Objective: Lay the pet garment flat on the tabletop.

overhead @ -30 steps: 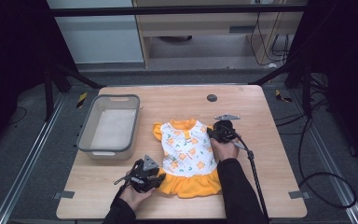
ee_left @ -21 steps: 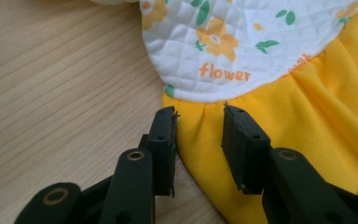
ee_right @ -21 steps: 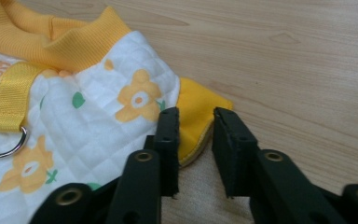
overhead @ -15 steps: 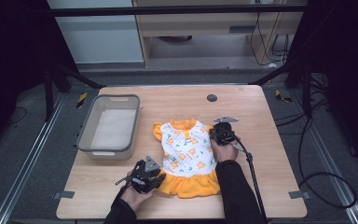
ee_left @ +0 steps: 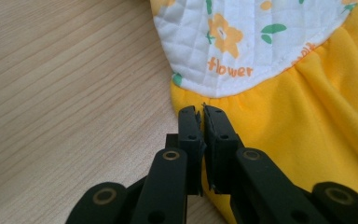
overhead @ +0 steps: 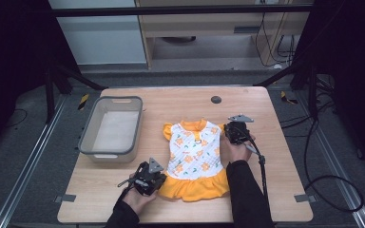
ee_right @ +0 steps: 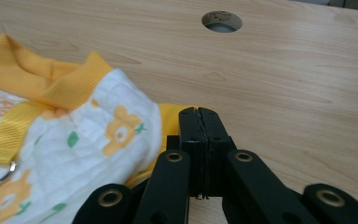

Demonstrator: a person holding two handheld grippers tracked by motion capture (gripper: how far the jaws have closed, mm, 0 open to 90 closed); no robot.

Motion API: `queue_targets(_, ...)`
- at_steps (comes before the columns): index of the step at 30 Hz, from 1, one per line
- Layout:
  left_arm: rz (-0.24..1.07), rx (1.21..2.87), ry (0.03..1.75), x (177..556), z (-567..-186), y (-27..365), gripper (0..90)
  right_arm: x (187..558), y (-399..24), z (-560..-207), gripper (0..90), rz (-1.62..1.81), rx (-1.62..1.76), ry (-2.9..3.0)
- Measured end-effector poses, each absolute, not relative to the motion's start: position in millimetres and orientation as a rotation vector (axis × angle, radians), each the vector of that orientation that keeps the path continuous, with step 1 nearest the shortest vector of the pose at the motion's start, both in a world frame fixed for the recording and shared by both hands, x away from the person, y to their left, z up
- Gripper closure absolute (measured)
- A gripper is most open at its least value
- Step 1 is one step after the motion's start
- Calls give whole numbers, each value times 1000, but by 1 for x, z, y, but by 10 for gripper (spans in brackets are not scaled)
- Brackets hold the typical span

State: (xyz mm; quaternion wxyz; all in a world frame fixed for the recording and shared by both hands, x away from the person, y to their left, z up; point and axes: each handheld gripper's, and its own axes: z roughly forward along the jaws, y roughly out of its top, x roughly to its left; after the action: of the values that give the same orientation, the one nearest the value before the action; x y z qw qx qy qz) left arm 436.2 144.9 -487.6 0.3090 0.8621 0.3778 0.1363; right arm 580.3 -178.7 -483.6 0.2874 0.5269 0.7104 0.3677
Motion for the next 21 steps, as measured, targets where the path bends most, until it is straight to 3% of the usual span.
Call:
queue_targets(9,338,2191,1001,439,-477,155,752,575,-186,-474,838,1017,1359,1936)
queue_targets(13,370,2115,960,444,-461,154,748,569,-193,-464,897,1097,1348,1939)
queue_targets(21,441,2108,927,478,-461,124,758,561,-167,-477,900,1192,1259,2100)
